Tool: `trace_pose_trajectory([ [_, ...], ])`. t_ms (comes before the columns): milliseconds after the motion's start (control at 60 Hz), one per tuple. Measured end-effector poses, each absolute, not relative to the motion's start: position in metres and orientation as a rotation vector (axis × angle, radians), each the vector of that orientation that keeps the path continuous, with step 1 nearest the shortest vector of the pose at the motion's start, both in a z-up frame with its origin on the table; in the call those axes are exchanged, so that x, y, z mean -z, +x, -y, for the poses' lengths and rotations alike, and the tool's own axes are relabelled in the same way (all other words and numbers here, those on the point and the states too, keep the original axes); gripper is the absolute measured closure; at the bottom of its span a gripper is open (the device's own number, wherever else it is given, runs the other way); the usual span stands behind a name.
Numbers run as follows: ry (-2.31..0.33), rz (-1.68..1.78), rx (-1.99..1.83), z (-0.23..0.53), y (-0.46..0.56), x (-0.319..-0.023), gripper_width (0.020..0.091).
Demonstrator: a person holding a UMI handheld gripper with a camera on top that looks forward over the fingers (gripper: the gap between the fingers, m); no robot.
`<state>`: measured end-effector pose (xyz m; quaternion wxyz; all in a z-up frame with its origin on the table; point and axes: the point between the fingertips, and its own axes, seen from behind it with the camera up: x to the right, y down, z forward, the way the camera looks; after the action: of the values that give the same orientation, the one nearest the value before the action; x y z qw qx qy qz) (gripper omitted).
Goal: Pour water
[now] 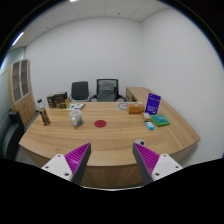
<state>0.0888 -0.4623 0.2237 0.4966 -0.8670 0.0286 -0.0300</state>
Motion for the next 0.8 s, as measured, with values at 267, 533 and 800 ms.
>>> trace_pose_trajectory([
  [267, -2.128, -0.039, 0.042, 0.449, 0.033, -0.206, 0.0250],
  [533, -2.164, 0.087, -0.061, 0.418, -0.129, -0.181, 0.0250],
  [800, -2.139, 0.119, -0.101, 0.321, -0.325, -0.158, 0.0244],
])
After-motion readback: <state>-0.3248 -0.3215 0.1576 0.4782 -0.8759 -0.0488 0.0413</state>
